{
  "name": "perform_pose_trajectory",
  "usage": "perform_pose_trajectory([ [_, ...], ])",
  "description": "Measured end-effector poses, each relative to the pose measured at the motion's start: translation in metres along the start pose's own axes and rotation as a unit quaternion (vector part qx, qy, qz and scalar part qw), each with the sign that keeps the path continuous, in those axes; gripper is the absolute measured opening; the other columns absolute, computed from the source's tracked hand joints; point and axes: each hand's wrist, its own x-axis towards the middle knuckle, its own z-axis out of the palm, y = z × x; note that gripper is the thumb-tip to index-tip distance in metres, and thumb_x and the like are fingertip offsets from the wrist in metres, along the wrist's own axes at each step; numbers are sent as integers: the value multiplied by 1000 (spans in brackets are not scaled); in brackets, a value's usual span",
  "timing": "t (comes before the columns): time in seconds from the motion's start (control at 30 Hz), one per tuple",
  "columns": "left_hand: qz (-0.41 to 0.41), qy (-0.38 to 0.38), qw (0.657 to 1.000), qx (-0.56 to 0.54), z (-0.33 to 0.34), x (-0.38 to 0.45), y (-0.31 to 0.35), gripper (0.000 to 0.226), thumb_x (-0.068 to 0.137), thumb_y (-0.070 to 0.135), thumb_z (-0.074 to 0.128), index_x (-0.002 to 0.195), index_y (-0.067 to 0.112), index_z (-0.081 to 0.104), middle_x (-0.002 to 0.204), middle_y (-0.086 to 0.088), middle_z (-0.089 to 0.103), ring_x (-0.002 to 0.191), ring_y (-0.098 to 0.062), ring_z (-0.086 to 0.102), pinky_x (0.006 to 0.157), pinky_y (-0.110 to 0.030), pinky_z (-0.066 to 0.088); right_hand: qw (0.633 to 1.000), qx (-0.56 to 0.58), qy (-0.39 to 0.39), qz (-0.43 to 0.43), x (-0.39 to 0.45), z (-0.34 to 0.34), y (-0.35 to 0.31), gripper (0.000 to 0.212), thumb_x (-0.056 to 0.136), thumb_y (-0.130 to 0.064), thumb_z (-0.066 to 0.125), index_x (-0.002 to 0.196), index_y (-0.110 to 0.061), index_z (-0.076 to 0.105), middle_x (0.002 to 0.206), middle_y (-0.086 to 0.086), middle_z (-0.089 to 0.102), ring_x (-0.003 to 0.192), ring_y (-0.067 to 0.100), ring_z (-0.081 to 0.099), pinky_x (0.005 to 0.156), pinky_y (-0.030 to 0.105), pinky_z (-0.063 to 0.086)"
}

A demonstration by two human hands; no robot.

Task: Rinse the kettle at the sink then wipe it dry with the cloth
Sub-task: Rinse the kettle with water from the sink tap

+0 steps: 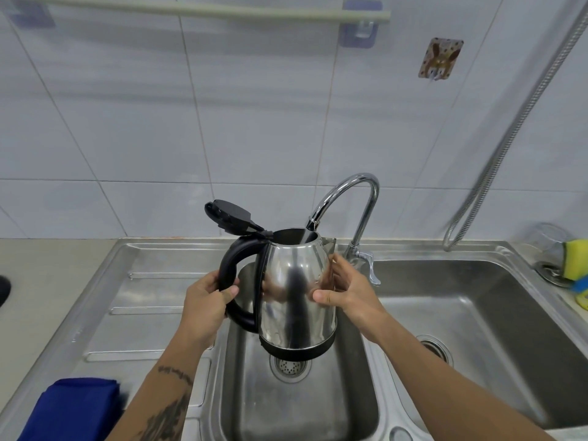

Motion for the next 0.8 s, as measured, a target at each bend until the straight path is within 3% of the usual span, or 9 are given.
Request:
perform_pose_trajectory([
  [0.13,0,-1,1000,3,2,-1,0,35,91,-9,59,95,25,68,95,-1,71,88,-17,66,90,-53,53,1000,5,-5,7,4,-1,4,31,72,-1,85,95,-7,65,87,3,76,101,43,72,78,31,59],
  [0.23,-5,1,1000,2,3,-2,-2,34,91,-8,60,95,25,68,96,0,70,88,-18,65,93,-56,53,999,26,-16,36,7,3,7,47,67,-14,84,110,-12,66,86,-5,75,97,30,72,74,28,57],
  [0.33,-13,-3,1000,-5,3,-2,-3,32,91,-7,61,97,23,68,97,-1,70,90,-19,65,93,-58,52,995,73,-20,62,7,9,7,82,67,-14,84,142,-25,55,102,-4,74,100,19,71,69,20,57],
  [0.4,-20,-4,1000,-4,1,0,-1,30,91,-7,61,99,21,69,98,-1,71,91,-19,66,93,-57,53,995,85,-21,54,7,8,9,88,66,-12,83,147,-26,52,106,-3,71,96,12,71,68,18,56],
  [0.53,-21,-15,1000,8,-1,3,7,27,93,-7,59,98,18,68,97,-2,72,88,-17,66,90,-53,53,997,57,-19,39,3,9,12,91,65,-13,86,147,-35,52,112,-5,73,111,18,69,90,33,59],
  [0.6,-13,-26,999,30,-2,3,10,27,93,-6,59,98,19,67,98,-2,71,91,-20,66,90,-53,53,998,41,-19,38,1,10,14,84,67,-12,86,141,-37,56,105,-10,75,110,20,68,93,35,58],
  [0.7,2,-45,996,77,-3,4,8,25,93,-1,61,100,21,68,99,-1,72,100,-26,67,91,-54,54,999,22,-21,38,-3,8,16,55,78,-4,83,127,-22,63,81,-14,70,95,19,67,81,29,56],
  [0.8,14,-39,994,97,-3,3,3,25,91,0,64,99,23,70,98,1,73,100,-25,67,93,-54,54,999,4,-10,33,-7,7,15,46,80,-1,81,119,-17,65,75,-14,67,91,21,66,81,31,56],
])
